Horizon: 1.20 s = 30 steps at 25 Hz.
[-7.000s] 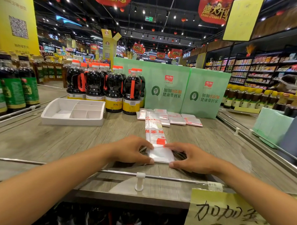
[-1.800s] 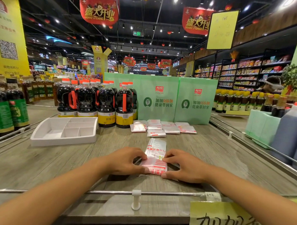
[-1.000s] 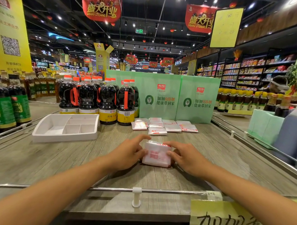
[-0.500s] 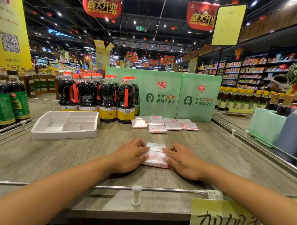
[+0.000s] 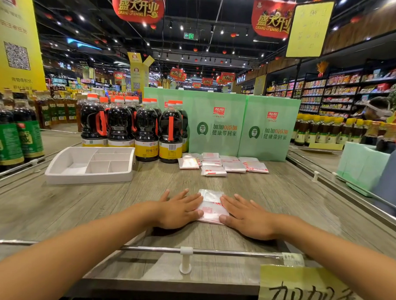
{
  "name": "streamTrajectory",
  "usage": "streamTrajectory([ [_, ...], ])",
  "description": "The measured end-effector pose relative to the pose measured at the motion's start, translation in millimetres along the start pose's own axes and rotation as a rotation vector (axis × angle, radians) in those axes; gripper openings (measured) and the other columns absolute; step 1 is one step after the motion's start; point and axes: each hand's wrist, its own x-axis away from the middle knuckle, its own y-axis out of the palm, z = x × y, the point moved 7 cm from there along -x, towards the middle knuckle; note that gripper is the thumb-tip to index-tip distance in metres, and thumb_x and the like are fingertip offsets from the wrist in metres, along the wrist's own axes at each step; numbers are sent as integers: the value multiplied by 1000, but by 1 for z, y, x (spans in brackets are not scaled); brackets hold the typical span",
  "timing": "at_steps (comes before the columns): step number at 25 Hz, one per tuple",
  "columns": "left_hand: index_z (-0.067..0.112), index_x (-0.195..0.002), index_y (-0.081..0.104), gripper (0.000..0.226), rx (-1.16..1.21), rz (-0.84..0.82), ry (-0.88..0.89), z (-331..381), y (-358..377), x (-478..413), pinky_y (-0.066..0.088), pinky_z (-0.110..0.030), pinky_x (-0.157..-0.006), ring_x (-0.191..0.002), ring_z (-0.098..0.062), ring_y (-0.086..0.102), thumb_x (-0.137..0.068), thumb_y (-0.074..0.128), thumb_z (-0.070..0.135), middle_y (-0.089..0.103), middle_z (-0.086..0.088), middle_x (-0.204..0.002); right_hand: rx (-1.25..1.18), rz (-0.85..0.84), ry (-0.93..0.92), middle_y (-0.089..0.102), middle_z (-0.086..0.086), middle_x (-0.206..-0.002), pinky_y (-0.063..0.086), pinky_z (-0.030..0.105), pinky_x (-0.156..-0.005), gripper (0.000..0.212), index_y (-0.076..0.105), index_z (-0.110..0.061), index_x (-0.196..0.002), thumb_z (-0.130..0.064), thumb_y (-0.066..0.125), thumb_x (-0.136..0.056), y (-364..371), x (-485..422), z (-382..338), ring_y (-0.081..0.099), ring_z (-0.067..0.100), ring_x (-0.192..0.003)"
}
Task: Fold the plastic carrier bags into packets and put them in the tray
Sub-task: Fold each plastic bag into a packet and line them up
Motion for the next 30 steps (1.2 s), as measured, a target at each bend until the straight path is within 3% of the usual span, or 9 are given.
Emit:
streamTrajectory([
  [5, 40, -159, -15, 67, -24, -74, -18, -8, 2, -3, -21, -59, -118, -152, -19, -27, -103, 12, 65, -22, 13, -167, 27, -32, 32, -20, -16, -167, -9, 49, -125, 78, -11, -35, -161, -74, 13, -98, 1, 1, 4, -21, 17, -154],
  [9, 36, -161, -5, 67, 4, 17, 59, -7, -1, 3, -18, -56, -121, -153, -14, -23, -105, 22, 61, -16, 17, -168, 22, 66, -32, -16, -17, -168, -5, 45, -126, 78, 4, -31, -163, -72, 22, -99, -5, 5, 3, -18, 12, -155],
  [11, 34, -163, 9, 66, 39, 83, 117, -6, -5, 6, -9, -50, -125, -156, -10, -8, -106, 32, 57, -2, 16, -169, 2, 155, -100, -4, -16, -170, 4, 43, -127, 77, 19, -30, -162, -71, 30, -98, -11, 10, 1, -8, 10, -156],
  [13, 30, -161, 25, 65, 74, 165, 170, -4, -12, 9, 9, -39, -126, -154, -10, 15, -104, 44, 55, 16, 13, -168, -27, 220, -161, 13, -16, -167, 17, 38, -126, 73, 33, -30, -159, -69, 39, -97, -16, 15, -2, 11, 8, -154],
  [16, 22, -154, 43, 67, 128, 247, 214, -2, -20, 12, 28, -24, -114, -142, -10, 37, -98, 56, 56, 35, 10, -161, -99, 254, -234, 36, -18, -156, 30, 27, -117, 61, 45, -34, -151, -63, 50, -97, -22, 20, -8, 35, 2, -139],
  [19, 22, -142, 60, 61, 122, 322, 230, -1, -26, 14, 42, -29, -107, -130, -10, 52, -94, 59, 60, 52, 9, -149, -96, 320, -219, 50, -17, -148, 39, 31, -112, 62, 48, -34, -148, -66, 53, -95, -28, 22, -9, 47, 3, -130],
  [22, 29, -125, 72, 52, 188, 393, 223, 1, -33, 20, 51, -34, -87, -103, -5, 64, -94, 52, 66, 71, 14, -120, -111, 398, -199, 61, -14, -138, 49, 34, -102, 58, 46, -37, -148, -64, 52, -96, -34, 24, -10, 58, 6, -118],
  [25, 31, -127, 71, 43, 259, 421, 200, 7, -38, 23, 48, -24, -80, -95, -1, 63, -101, 48, 57, 73, 15, -112, -121, 432, -198, 68, -12, -117, 55, 34, -88, 53, 42, -41, -147, -61, 49, -98, -37, 26, -14, 64, 8, -97],
  [30, 32, -136, 58, 39, 379, 489, 201, 8, -43, 27, 54, -39, -90, -102, -10, 63, -107, 37, 48, 70, 6, -113, -266, 546, -220, 69, -11, -103, 56, 33, -76, 34, 52, -38, -139, -44, 46, -106, -46, 25, -13, 63, 5, -87],
])
